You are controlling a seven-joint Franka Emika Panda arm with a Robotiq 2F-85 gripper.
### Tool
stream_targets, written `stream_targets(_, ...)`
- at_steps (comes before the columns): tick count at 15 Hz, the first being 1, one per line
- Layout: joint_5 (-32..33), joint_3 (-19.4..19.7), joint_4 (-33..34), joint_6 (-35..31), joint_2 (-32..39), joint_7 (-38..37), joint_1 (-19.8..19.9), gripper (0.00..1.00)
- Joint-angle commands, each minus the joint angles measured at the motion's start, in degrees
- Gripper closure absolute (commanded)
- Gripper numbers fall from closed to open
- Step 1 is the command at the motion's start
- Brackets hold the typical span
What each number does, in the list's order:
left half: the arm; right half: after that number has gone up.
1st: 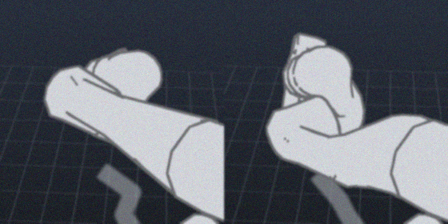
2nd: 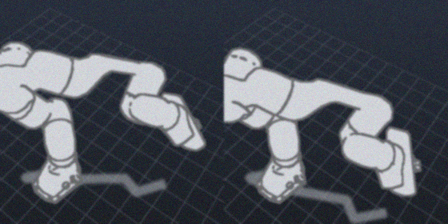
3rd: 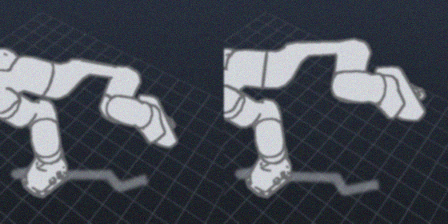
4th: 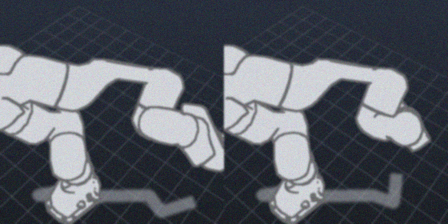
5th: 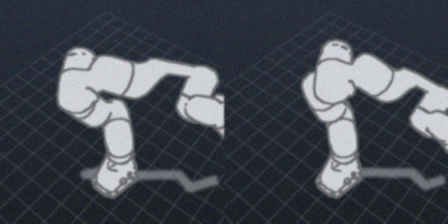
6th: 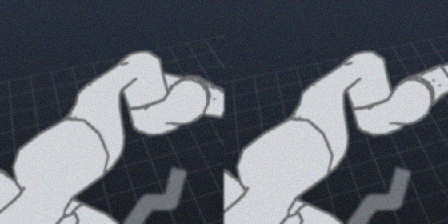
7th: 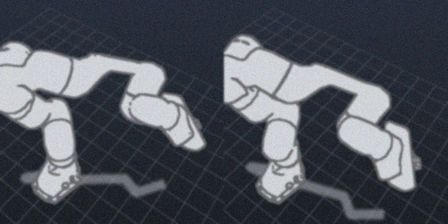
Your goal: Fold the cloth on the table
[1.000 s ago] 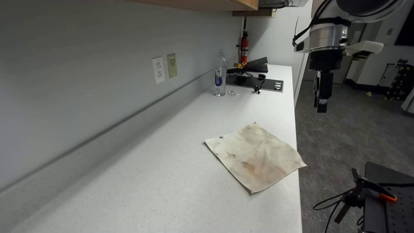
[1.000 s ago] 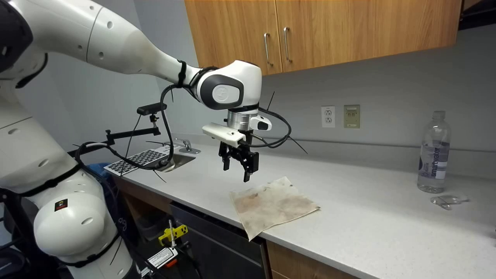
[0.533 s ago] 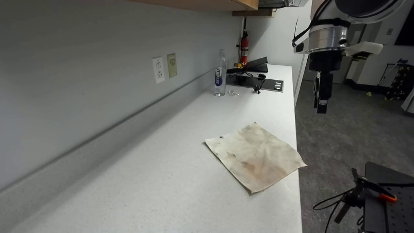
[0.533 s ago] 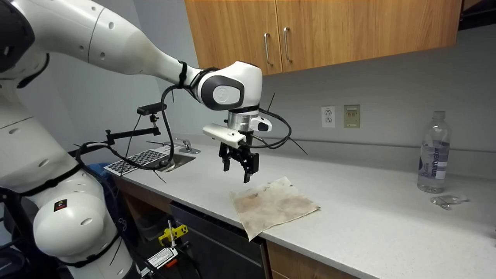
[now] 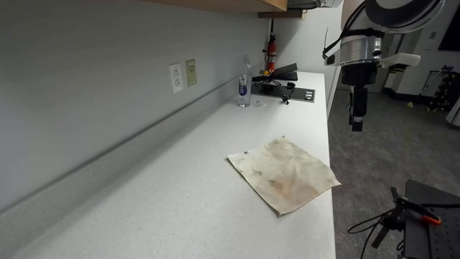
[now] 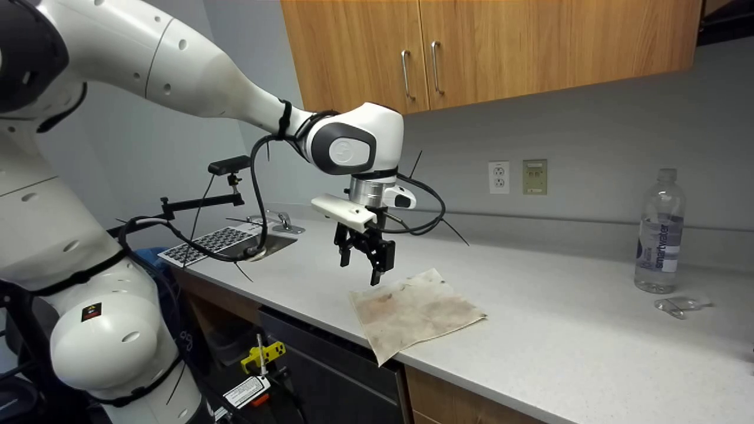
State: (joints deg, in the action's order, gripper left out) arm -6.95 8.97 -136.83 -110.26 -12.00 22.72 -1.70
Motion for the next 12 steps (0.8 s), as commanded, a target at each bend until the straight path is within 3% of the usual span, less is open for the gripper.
stream_targets(1, 0.3, -1.3, 0.2, -0.5, 1.0, -0.7, 1.4, 0.0)
stream_targets(8, 1.4, -1.7, -1.7, -8.7, 6.8, -6.4, 2.9, 0.0)
stream_targets(12, 1.1, -1.8, -3.3, -7.6, 8.5, -5.4, 3.4, 0.0)
